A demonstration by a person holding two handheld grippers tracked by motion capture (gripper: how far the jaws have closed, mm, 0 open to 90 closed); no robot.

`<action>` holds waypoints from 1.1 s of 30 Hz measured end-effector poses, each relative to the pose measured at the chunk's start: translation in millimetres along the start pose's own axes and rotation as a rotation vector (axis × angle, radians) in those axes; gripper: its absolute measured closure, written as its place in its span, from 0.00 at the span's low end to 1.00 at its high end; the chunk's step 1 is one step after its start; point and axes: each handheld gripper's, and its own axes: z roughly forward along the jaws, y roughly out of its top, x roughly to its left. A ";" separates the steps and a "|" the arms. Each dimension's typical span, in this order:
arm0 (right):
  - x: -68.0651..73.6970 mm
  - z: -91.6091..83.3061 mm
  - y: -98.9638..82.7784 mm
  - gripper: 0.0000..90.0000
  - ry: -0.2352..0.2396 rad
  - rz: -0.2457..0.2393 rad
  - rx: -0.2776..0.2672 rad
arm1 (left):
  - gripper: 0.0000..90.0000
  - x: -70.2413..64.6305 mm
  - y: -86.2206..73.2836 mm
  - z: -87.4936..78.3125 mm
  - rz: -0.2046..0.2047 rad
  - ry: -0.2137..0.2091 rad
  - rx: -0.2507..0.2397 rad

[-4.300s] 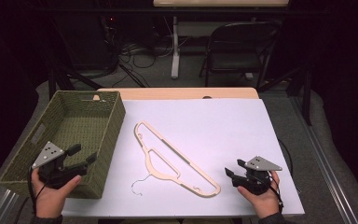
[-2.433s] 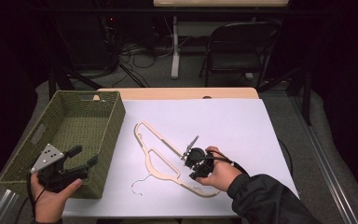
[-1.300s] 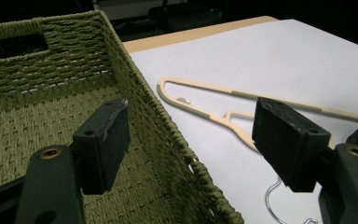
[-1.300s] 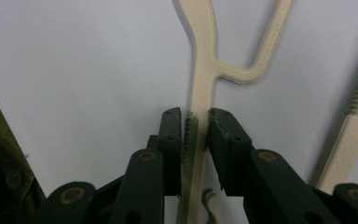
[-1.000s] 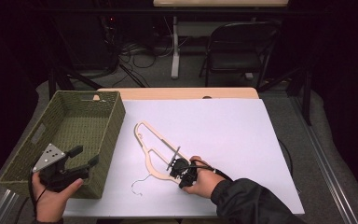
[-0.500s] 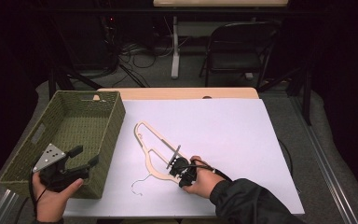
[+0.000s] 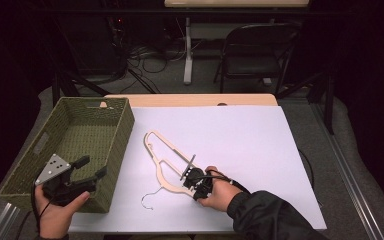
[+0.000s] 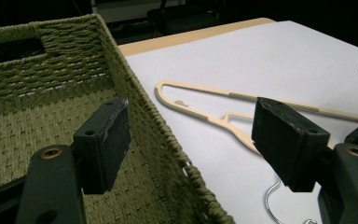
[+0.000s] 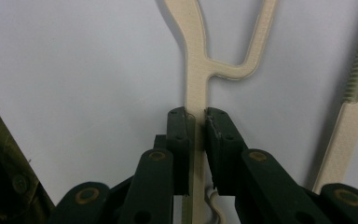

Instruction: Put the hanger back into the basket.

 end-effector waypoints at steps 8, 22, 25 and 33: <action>-7.0 -9.8 -5.2 0.89 0.070 -0.013 -0.023 | 0.32 -18.1 4.2 4.2 0.035 -0.052 -0.008; -21.4 -35.5 -31.2 0.89 0.141 -0.078 -0.050 | 0.36 -70.2 -9.6 50.9 0.145 -0.210 0.088; -22.5 -38.1 -37.0 0.89 0.149 -0.095 -0.045 | 0.37 -76.0 -17.6 65.1 0.162 -0.215 0.116; -23.7 -40.1 -43.0 0.89 0.156 -0.099 -0.041 | 0.39 -83.3 -40.4 104.4 0.215 -0.187 0.202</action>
